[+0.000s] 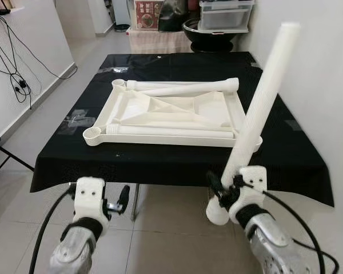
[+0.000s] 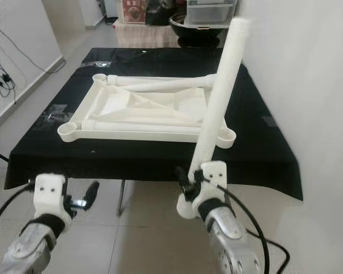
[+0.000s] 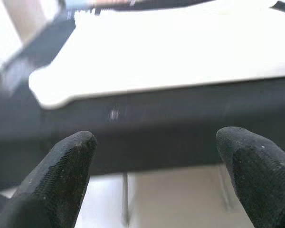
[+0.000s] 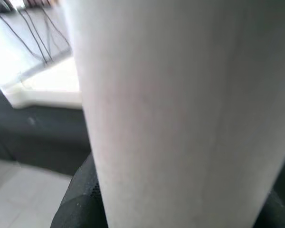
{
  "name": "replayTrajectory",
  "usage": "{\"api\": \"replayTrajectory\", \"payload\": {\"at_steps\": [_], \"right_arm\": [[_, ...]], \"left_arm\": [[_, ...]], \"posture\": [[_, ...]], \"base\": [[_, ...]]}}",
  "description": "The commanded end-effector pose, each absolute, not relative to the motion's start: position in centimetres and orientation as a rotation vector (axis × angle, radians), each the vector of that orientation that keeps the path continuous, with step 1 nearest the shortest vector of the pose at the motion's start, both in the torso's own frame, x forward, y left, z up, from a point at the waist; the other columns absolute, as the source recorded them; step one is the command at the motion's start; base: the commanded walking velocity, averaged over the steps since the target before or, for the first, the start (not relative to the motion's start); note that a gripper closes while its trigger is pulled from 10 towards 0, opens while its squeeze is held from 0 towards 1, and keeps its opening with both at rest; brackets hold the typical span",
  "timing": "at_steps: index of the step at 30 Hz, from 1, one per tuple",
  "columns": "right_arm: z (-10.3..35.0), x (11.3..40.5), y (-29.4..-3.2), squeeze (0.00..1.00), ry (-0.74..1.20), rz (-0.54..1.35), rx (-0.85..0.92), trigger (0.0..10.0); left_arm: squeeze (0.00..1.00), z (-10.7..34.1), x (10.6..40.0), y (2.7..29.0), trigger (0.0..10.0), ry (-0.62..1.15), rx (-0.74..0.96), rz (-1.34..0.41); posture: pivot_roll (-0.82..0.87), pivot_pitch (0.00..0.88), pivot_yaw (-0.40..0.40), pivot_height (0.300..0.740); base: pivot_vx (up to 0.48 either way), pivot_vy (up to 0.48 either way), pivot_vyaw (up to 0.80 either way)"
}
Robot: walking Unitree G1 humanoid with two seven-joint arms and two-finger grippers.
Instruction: Building children table
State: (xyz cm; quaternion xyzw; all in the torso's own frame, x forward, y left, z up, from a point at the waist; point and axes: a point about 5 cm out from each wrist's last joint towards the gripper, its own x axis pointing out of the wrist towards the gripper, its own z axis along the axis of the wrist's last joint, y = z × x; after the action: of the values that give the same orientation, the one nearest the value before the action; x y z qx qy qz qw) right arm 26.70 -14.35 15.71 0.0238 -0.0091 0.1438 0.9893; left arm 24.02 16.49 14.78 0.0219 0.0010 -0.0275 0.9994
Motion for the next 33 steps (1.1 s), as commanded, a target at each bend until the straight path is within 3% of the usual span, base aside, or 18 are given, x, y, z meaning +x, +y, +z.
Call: {"api": "replayTrajectory", "payload": {"at_steps": [1, 2, 8, 13, 16, 24, 33], "right_arm": [[17.1, 27.3, -14.4, 0.0, -0.086, 0.287, 0.01, 10.0], [18.1, 28.7, -14.5, 0.0, -0.113, 0.258, -0.026, 10.0], [18.9, 29.8, -14.0, 0.0, -0.117, 0.304, 0.009, 10.0], [19.0, 29.6, -12.0, 0.0, -0.114, 0.442, 0.054, 10.0], [19.4, 29.6, -11.9, 0.0, -0.149, 0.426, 0.045, 10.0], [20.2, 29.4, -11.9, 0.0, -0.197, 0.449, 0.037, 10.0], [21.0, 29.9, -12.2, 0.0, -0.21, 0.434, 0.08, 10.0]], "left_arm": [[0.0, 15.4, 24.4, 16.8, 10.0, -0.021, 0.095, -0.051], [0.0, 16.3, 25.3, 16.7, 10.0, -0.053, 0.105, -0.055], [0.0, 16.7, 25.7, 16.5, 10.0, -0.062, 0.153, -0.113], [0.0, 17.1, 25.9, 17.0, 10.0, -0.069, 0.162, -0.107], [0.0, 17.2, 25.9, 17.0, 10.0, -0.07, 0.165, -0.107], [0.0, 17.0, 25.9, 16.1, 10.0, -0.062, 0.159, -0.142], [0.0, 16.7, 26.0, 15.1, 10.0, -0.05, 0.143, -0.177]], "posture": [[-0.09, 0.043, 0.009, 0.74], [-0.09, 0.043, 0.009, 0.74], [-0.08, 0.049, 0.006, 0.74], [-0.07, 0.063, 0.013, 0.74], [-0.07, 0.064, 0.018, 0.74], [-0.07, 0.073, 0.028, 0.74], [-0.07, 0.074, 0.028, 0.74]], "base": [[0.0, 0.0, 0.0], [0.0, 0.0, 0.0], [0.044, 0.0, -0.27], [0.18, 0.0, -0.48], [0.296, 0.0, -0.8], [0.073, 0.0, 0.5], [0.0, 0.0, 0.0]]}}
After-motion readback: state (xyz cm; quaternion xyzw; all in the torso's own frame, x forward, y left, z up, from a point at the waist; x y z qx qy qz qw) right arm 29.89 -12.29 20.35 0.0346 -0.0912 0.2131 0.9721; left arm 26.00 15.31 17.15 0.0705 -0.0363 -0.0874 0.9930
